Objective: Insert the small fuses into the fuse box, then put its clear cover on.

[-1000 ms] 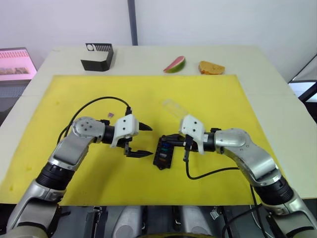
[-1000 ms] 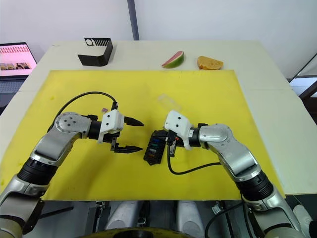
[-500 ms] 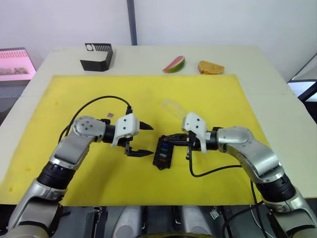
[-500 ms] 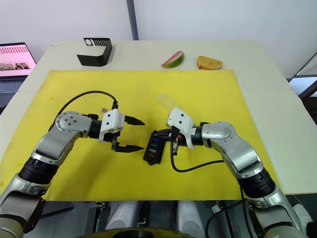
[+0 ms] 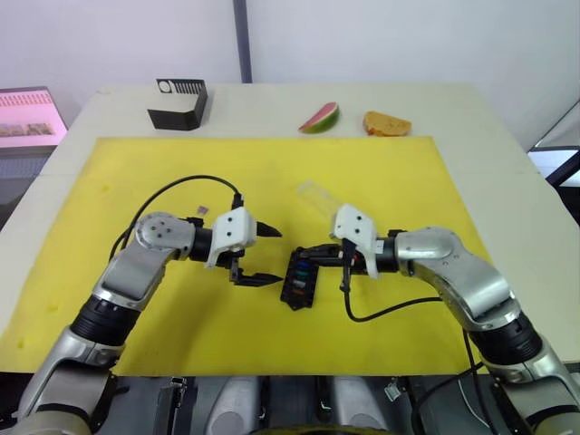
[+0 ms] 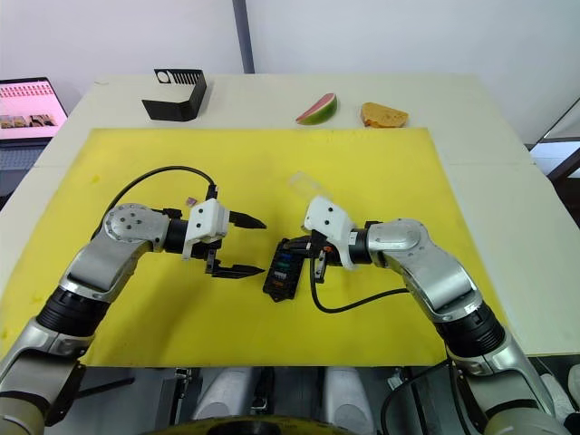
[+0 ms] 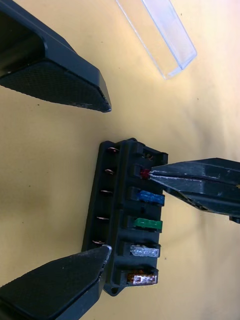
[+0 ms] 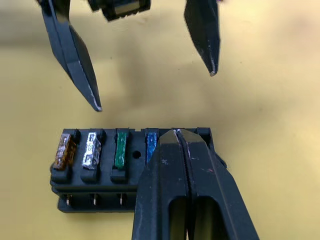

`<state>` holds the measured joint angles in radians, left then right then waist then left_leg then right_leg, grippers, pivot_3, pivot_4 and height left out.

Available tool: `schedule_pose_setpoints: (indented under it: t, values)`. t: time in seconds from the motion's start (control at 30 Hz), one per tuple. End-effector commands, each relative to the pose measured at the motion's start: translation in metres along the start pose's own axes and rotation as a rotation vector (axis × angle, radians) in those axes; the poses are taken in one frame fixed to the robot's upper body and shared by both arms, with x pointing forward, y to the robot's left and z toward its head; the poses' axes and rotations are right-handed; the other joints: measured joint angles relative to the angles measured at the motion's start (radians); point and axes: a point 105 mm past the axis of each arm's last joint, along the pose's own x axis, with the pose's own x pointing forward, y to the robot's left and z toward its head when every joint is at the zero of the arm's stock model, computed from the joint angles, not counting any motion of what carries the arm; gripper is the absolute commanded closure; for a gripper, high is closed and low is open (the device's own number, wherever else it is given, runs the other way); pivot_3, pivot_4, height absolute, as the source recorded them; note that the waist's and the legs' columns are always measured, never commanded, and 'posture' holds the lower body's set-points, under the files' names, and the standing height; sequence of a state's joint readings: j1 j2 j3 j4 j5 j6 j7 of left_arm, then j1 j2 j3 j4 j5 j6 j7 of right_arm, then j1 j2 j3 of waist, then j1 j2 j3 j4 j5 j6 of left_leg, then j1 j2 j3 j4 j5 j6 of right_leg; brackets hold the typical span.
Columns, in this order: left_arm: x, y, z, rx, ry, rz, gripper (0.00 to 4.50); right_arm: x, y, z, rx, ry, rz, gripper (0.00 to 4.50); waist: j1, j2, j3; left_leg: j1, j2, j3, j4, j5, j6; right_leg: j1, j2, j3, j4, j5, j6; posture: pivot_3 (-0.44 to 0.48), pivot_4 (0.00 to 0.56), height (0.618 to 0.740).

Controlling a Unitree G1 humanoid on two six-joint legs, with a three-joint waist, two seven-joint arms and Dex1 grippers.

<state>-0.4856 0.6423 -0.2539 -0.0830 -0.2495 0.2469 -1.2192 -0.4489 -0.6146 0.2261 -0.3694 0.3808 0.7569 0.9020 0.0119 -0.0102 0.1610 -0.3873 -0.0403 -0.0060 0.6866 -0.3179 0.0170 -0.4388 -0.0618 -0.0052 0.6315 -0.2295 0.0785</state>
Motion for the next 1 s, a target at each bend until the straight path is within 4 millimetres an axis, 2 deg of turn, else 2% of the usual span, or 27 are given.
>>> schedule_pose_setpoints:
  t: [0.03, 0.17, 0.3, 0.37, 0.43, 0.57, 0.63, 0.67, 0.73, 0.87, 0.9, 1.0]
  values:
    - [-0.005, 0.002, 0.009, 0.036, -0.027, 0.014, 0.00, -0.011, -0.004, 0.026, -0.018, -0.094, -0.025, 4.48, 0.000, 0.000, 0.000, 0.000, 0.000, 0.000, 0.000, 0.000, 0.000, 0.000, 0.000, 0.000, 0.000, 0.000, 0.000, 0.000, 0.150, 0.740]
    - [-0.015, 0.004, 0.010, -0.041, -0.055, 0.070, 0.00, -0.019, -0.008, 0.033, 0.009, -0.131, -0.058, 4.48, -0.001, 0.000, 0.000, 0.000, 0.000, 0.000, 0.000, 0.000, 0.000, -0.001, 0.000, 0.000, 0.000, 0.000, 0.000, 0.000, 0.150, 0.740]
    - [-0.037, 0.005, -0.001, -0.206, -0.086, 0.207, 0.00, -0.042, -0.022, 0.029, 0.038, -0.127, -0.178, 4.48, -0.001, 0.000, 0.000, -0.001, 0.000, 0.000, 0.000, 0.000, 0.000, -0.001, 0.000, 0.000, 0.000, 0.000, 0.000, 0.000, 0.150, 0.740]
    - [-0.057, 0.004, -0.010, -0.369, -0.131, 0.326, 0.00, -0.061, -0.029, 0.018, 0.055, -0.093, -0.246, 3.96, -0.001, 0.000, 0.000, -0.001, 0.000, 0.000, 0.000, 0.000, 0.000, -0.002, 0.000, 0.000, 0.000, 0.000, 0.000, 0.000, 0.150, 0.740]
    - [-0.086, -0.007, -0.029, -0.558, -0.157, 0.457, 0.00, -0.088, -0.040, 0.007, 0.075, -0.059, -0.342, 3.24, -0.001, 0.000, 0.000, -0.002, 0.001, 0.000, 0.000, 0.000, 0.001, -0.002, 0.000, 0.000, 0.000, 0.000, 0.000, 0.000, 0.150, 0.740]
    - [-0.144, -0.034, -0.060, -0.838, -0.167, 0.650, 0.00, -0.137, -0.053, -0.006, 0.118, -0.014, -0.482, 1.14, -0.004, 0.001, 0.000, -0.002, 0.001, 0.000, -0.001, -0.001, 0.001, -0.002, -0.001, 0.001, -0.001, 0.000, 0.000, 0.000, 0.150, 0.740]
    - [-0.173, -0.040, -0.071, -0.960, -0.190, 0.752, 0.00, -0.152, -0.055, -0.012, 0.130, 0.007, -0.516, 0.29, 0.002, 0.000, 0.000, -0.001, 0.001, 0.000, -0.001, -0.001, 0.001, -0.002, -0.001, 0.000, 0.000, 0.000, 0.000, 0.000, 0.150, 0.740]
    - [-0.187, -0.042, -0.074, -1.038, -0.217, 0.785, 0.00, -0.157, -0.055, -0.015, 0.137, 0.014, -0.532, 0.05, 0.004, 0.000, 0.000, 0.000, 0.001, -0.001, -0.001, 0.000, 0.000, 0.000, -0.001, 0.000, 0.000, 0.000, 0.000, 0.000, 0.150, 0.740]
    - [-0.201, -0.043, -0.073, -1.117, -0.270, 0.803, 0.00, -0.158, -0.055, -0.017, 0.144, 0.013, -0.540, 0.05, 0.002, 0.000, 0.000, 0.003, 0.001, -0.001, -0.001, 0.000, 0.000, 0.003, -0.001, 0.000, 0.000, 0.000, -0.001, 0.000, 0.150, 0.740]
    - [-0.208, -0.034, -0.069, -1.171, -0.340, 0.824, 0.00, -0.144, -0.052, -0.011, 0.142, -0.026, -0.504, 0.05, 0.002, 0.001, 0.000, 0.005, 0.001, -0.001, -0.001, -0.001, 0.001, 0.005, -0.001, 0.000, -0.001, 0.000, 0.000, 0.000, 0.150, 0.740]
    - [-0.207, -0.030, -0.070, -1.181, -0.348, 0.824, 0.00, -0.138, -0.050, -0.008, 0.138, -0.040, -0.483, 0.05, 0.001, 0.001, 0.000, 0.005, 0.001, -0.001, -0.001, -0.001, 0.001, 0.005, -0.001, 0.000, -0.001, 0.000, 0.000, 0.000, 0.150, 0.740]
    - [-0.187, -0.007, -0.069, -1.282, -0.386, 0.729, 0.00, -0.103, -0.039, 0.009, 0.099, -0.091, -0.347, 0.05, 0.000, 0.001, 0.000, 0.006, 0.001, -0.001, -0.002, 0.000, 0.000, 0.005, -0.001, 0.000, -0.001, 0.000, 0.000, 0.000, 0.150, 0.740]
